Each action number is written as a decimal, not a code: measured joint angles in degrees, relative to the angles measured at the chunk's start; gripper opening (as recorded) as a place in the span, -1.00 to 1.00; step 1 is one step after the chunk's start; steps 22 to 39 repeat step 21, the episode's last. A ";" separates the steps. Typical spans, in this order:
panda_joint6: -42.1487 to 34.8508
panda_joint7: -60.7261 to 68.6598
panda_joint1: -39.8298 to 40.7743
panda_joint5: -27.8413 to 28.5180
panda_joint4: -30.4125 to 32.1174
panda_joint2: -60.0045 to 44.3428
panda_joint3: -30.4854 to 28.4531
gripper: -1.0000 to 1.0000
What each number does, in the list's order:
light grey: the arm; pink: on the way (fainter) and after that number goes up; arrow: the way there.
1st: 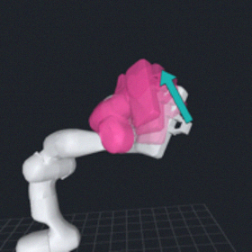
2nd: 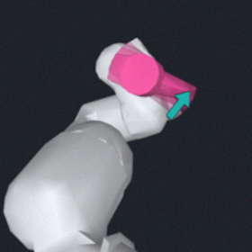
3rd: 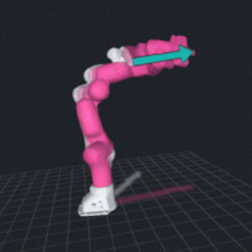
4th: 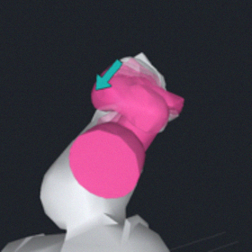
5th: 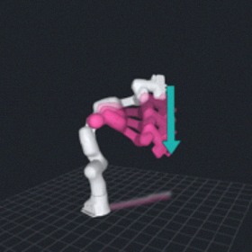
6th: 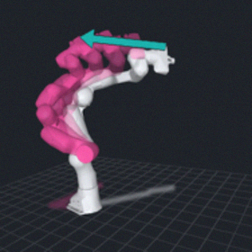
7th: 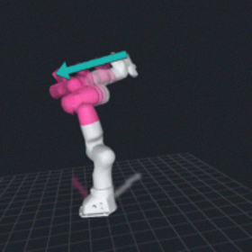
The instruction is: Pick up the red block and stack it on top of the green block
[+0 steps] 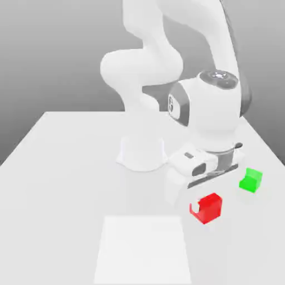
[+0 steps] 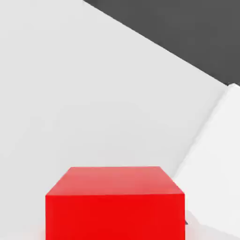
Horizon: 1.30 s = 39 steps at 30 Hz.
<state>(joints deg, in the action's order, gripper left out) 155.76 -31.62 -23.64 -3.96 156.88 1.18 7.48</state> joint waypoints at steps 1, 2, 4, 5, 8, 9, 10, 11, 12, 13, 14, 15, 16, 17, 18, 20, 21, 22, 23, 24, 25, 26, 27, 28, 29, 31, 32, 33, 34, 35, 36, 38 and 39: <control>-0.28 0.04 -2.42 -0.38 0.45 0.75 1.02 -1.00; -0.57 0.06 -4.69 -0.74 0.89 1.50 2.07 -1.00; -1.13 0.07 -8.87 -1.41 1.78 3.01 4.31 -1.00; -1.41 0.06 -10.65 -1.73 2.23 3.77 5.52 -1.00; -2.26 0.13 -15.88 -2.82 3.56 6.07 9.84 -1.00; -2.56 0.18 -17.83 -3.22 4.01 6.85 11.39 -1.00; -2.83 0.21 -19.75 -3.59 4.45 7.62 12.98 -1.00; -2.20 -0.13 -20.66 -3.31 4.68 7.23 14.03 -1.00; -0.91 -0.86 -20.84 -2.38 4.76 5.99 14.65 -1.00; 0.73 -1.88 -20.69 -0.98 4.76 4.30 14.99 -1.00; 2.52 -3.13 -20.80 0.78 4.73 2.37 14.70 -1.00; 4.39 -4.69 -20.62 2.96 4.68 0.32 14.34 -1.00; 6.28 -6.45 -20.40 5.43 4.60 -1.80 13.99 -1.00; 8.18 -8.38 -20.76 8.15 4.51 -3.94 12.99 -1.00; 9.59 -9.87 -21.22 10.27 4.43 -5.55 12.12 1.00; 9.59 -9.87 -21.21 10.27 4.43 -5.55 12.12 1.00; 9.59 -9.87 -21.21 10.27 4.43 -5.55 12.12 1.00; 9.59 -9.87 -21.21 10.27 4.43 -5.55 12.12 1.00; 9.59 -9.87 -21.21 10.27 4.43 -5.55 12.12 1.00; 9.59 -9.87 -21.21 10.27 4.43 -5.55 12.12 1.00; 9.59 -9.87 -21.21 10.27 4.43 -5.55 12.12 1.00; 9.59 -9.87 -21.21 10.27 4.43 -5.55 12.12 1.00; 9.59 -9.87 -21.21 10.27 4.43 -5.55 12.12 1.00; 9.59 -9.87 -21.21 10.27 4.43 -5.55 12.12 1.00; 9.59 -9.87 -21.21 10.27 4.43 -5.55 12.12 1.00; 9.59 -9.87 -21.21 10.27 4.43 -5.55 12.12 1.00; 9.59 -9.87 -21.21 10.27 4.43 -5.55 12.12 1.00; 9.59 -9.87 -21.21 10.27 4.43 -5.55 12.12 1.00; 9.59 -9.87 -21.21 10.27 4.43 -5.55 12.12 1.00; 9.59 -9.87 -21.21 10.27 4.43 -5.55 12.12 1.00; 9.59 -9.87 -21.21 10.27 4.43 -5.55 12.12 1.00; 9.59 -9.87 -21.21 10.27 4.43 -5.55 12.12 1.00; 9.59 -9.87 -21.21 10.27 4.43 -5.55 12.12 1.00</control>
